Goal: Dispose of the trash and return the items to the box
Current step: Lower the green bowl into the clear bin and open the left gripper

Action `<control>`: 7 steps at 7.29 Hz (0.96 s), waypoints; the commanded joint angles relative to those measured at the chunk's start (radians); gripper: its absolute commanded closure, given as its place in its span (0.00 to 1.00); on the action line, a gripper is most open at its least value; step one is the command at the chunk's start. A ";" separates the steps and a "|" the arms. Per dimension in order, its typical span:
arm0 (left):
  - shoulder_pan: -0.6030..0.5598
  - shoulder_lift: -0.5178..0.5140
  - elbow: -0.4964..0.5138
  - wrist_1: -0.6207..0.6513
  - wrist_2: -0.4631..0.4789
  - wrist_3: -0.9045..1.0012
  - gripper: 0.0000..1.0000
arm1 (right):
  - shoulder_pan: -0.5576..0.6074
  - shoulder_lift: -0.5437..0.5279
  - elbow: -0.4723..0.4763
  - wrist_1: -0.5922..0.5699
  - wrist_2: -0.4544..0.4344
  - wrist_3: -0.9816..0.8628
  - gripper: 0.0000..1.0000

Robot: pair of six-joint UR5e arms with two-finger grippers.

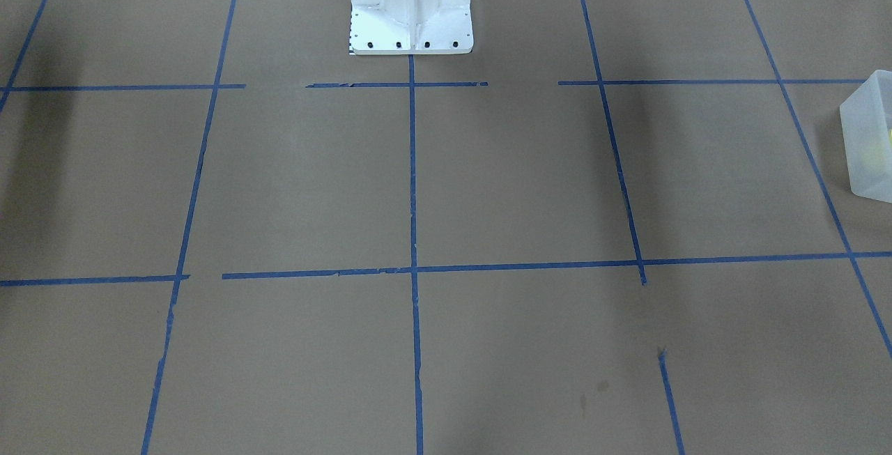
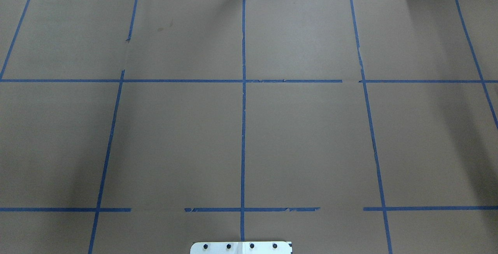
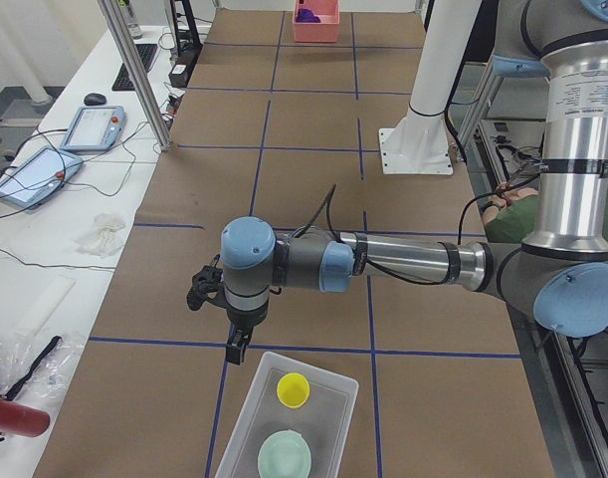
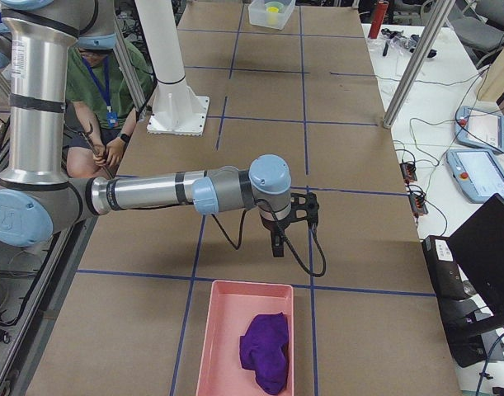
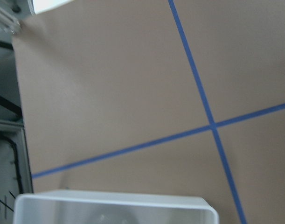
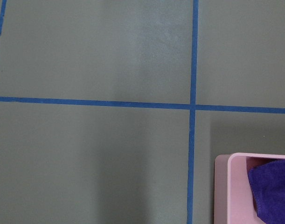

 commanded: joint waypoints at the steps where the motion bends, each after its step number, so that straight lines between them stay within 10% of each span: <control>1: 0.022 -0.001 0.016 0.041 -0.009 0.001 0.00 | 0.000 -0.015 -0.017 0.001 0.007 -0.001 0.00; 7: 0.060 0.003 0.089 0.035 -0.083 0.009 0.00 | 0.011 -0.020 -0.078 0.001 0.060 -0.041 0.00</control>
